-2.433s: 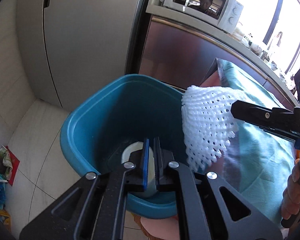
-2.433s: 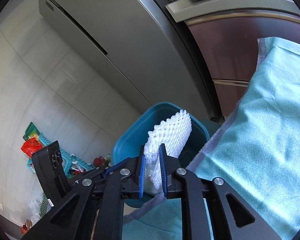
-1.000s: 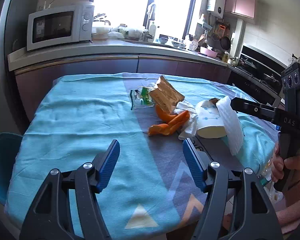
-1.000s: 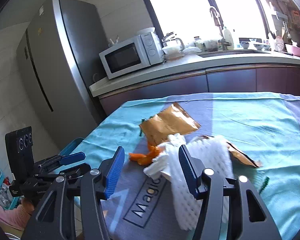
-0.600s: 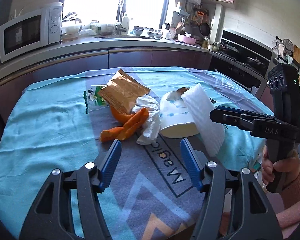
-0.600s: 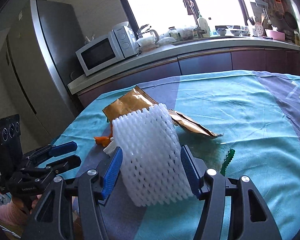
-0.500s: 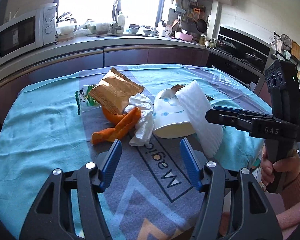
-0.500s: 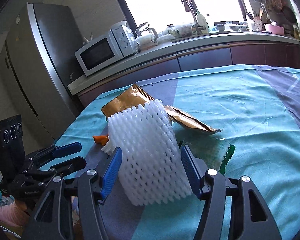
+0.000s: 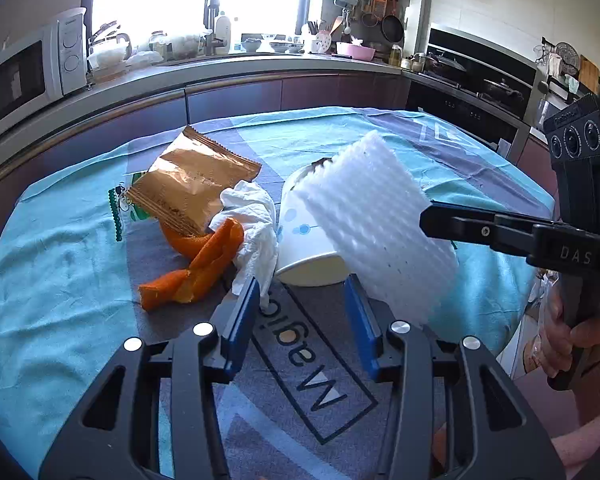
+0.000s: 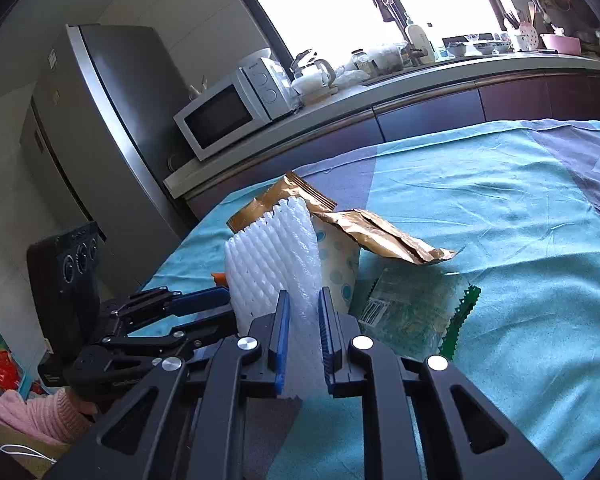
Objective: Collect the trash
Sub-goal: 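Grasp the white paper bowl with the left tool while the right tool holds the foam net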
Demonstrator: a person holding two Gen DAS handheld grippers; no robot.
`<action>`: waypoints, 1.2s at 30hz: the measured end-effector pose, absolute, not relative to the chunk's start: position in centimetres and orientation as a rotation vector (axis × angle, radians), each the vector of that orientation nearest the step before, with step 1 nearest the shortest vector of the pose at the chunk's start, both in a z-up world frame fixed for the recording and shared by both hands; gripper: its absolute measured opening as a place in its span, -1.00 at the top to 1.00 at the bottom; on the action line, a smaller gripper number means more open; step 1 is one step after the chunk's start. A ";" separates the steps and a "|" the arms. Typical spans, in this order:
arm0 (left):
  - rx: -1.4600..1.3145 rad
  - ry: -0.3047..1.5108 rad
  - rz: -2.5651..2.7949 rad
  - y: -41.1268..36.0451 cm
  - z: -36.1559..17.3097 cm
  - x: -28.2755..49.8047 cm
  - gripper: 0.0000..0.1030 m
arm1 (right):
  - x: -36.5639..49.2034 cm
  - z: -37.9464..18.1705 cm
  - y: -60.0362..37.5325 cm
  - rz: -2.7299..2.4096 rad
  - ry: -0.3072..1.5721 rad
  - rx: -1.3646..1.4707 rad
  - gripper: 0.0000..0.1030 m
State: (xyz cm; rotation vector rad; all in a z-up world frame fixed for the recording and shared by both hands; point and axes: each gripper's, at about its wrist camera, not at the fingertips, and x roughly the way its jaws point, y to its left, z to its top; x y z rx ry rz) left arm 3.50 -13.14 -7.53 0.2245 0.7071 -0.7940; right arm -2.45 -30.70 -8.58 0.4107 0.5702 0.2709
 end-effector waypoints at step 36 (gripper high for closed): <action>0.254 0.635 -0.818 -15.8 -5.9 4.5 0.94 | -3.4 -8.5 -35.5 0.276 0.463 0.615 0.76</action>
